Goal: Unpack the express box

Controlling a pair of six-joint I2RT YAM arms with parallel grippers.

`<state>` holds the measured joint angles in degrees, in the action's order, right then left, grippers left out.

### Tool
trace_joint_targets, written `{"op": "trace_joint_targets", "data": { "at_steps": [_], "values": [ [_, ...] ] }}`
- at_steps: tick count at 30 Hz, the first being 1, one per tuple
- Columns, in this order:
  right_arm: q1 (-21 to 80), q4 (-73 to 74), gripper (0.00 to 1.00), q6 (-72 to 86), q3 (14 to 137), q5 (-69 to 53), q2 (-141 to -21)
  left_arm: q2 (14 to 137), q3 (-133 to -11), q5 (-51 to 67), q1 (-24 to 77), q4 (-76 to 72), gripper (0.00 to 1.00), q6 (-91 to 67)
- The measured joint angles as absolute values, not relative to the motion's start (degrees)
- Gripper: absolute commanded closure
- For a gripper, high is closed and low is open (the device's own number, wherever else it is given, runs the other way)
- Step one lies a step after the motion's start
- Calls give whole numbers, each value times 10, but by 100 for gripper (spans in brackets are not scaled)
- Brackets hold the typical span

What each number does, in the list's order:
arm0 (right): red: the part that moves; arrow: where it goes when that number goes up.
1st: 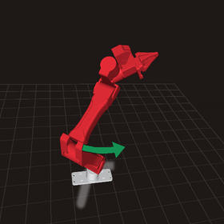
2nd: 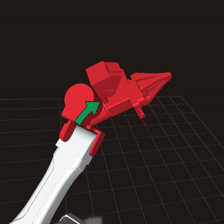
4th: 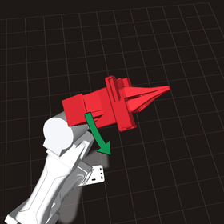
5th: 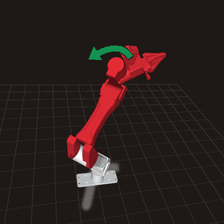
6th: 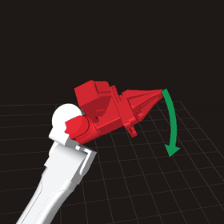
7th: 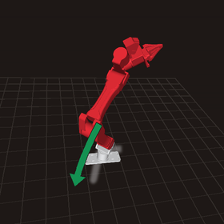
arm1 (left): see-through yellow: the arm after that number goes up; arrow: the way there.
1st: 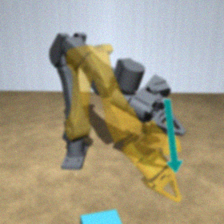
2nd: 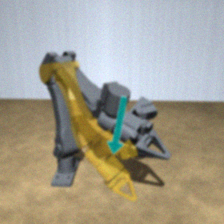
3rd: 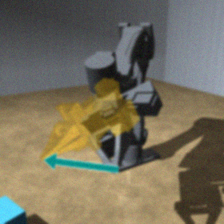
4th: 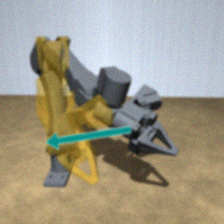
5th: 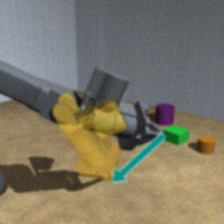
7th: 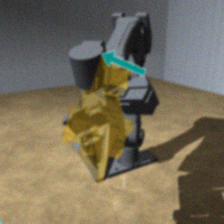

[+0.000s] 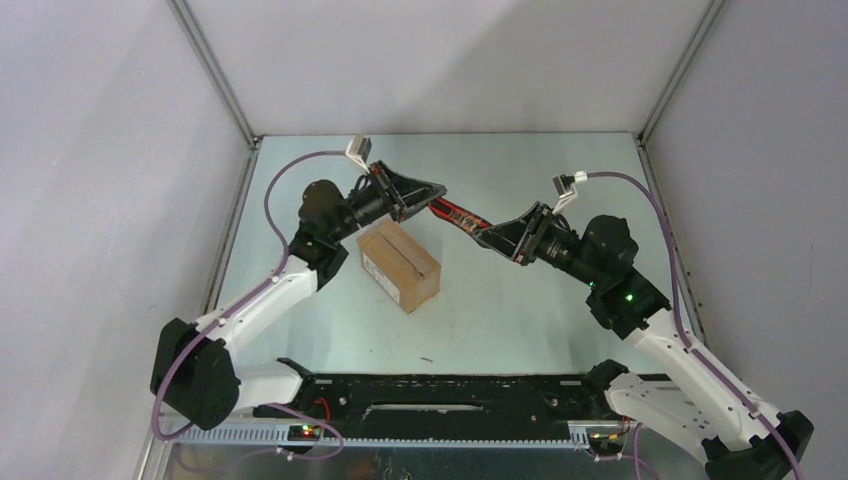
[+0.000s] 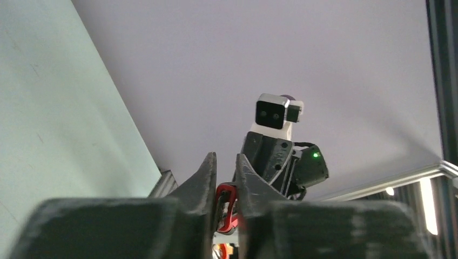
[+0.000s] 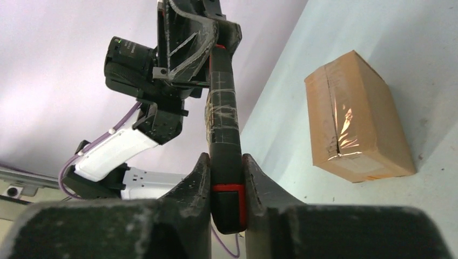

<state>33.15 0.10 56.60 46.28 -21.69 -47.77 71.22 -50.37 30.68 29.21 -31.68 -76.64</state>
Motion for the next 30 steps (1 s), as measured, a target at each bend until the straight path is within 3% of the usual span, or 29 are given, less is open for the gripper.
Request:
{"op": "trace_joint_targets", "data": {
  "at_steps": [4,5,8,13,21,30],
  "values": [
    [334,10,100,546,472,-212,-478,705,-504,302,292,-288,25,-742],
    [333,26,100,533,476,-203,-478,703,-504,301,292,-271,17,-732],
    [325,71,100,503,486,-188,-478,695,-504,298,289,-212,8,-691],
    [296,180,100,434,540,-182,-477,653,-508,291,241,-49,0,-568],
    [274,330,100,309,678,-215,-499,622,-638,209,189,204,4,-380],
    [394,470,100,199,814,-171,-606,620,-670,161,189,322,1,-305]
  ]
}}
